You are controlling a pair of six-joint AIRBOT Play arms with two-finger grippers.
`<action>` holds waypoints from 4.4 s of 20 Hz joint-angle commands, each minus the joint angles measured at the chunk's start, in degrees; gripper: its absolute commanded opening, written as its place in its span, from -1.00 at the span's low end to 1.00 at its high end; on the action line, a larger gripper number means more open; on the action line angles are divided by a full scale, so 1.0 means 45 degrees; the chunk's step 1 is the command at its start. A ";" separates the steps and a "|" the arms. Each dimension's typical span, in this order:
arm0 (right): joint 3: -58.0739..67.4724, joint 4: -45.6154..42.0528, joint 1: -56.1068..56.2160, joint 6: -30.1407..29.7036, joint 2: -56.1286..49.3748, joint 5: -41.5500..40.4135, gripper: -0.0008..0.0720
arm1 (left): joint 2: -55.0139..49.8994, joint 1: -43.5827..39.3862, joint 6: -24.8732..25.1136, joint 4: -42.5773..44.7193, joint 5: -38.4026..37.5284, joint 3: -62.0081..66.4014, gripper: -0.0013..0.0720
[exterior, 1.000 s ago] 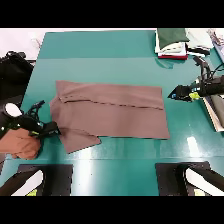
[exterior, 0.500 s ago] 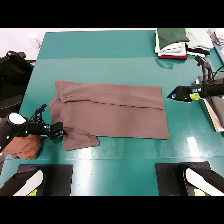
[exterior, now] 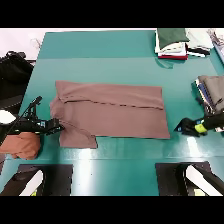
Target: Fold the shirts.
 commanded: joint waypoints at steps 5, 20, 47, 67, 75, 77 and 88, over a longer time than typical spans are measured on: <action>-0.1569 0.2900 0.1054 -0.0627 -0.1637 -0.1695 0.20 | 0.0160 0.0010 -0.0160 0.0024 -0.0053 0.0112 -0.88; 0.0918 -0.0665 0.1710 0.0330 0.3973 0.1258 -0.93 | 0.4007 0.0005 -0.2346 0.0675 -0.3900 0.1647 -0.89; 0.5775 0.1763 0.0486 -0.0423 -0.5197 -0.0491 0.60 | -0.5615 -0.0913 0.0622 -0.0801 0.1239 0.7276 -0.88; 0.8422 0.5746 0.3201 -0.2142 -0.3798 -0.0695 -0.93 | -1.1672 -0.8616 -0.1122 -0.1103 0.4401 1.1215 -0.88; 1.1594 0.5668 0.6654 -0.0933 -0.3405 -0.0884 -0.93 | -1.2366 -0.8986 -0.1107 -0.1316 0.4901 1.1234 -0.88; 1.1774 0.5663 0.7441 -0.0772 -0.3405 -0.1166 -0.93 | -1.2342 -0.8966 -0.1107 -0.1307 0.5017 1.1234 -0.88; 1.1958 0.8043 1.3673 -0.1710 -0.5974 -0.6431 -0.93 | -0.6790 -0.3113 -0.1132 0.1258 0.3041 1.2531 -0.88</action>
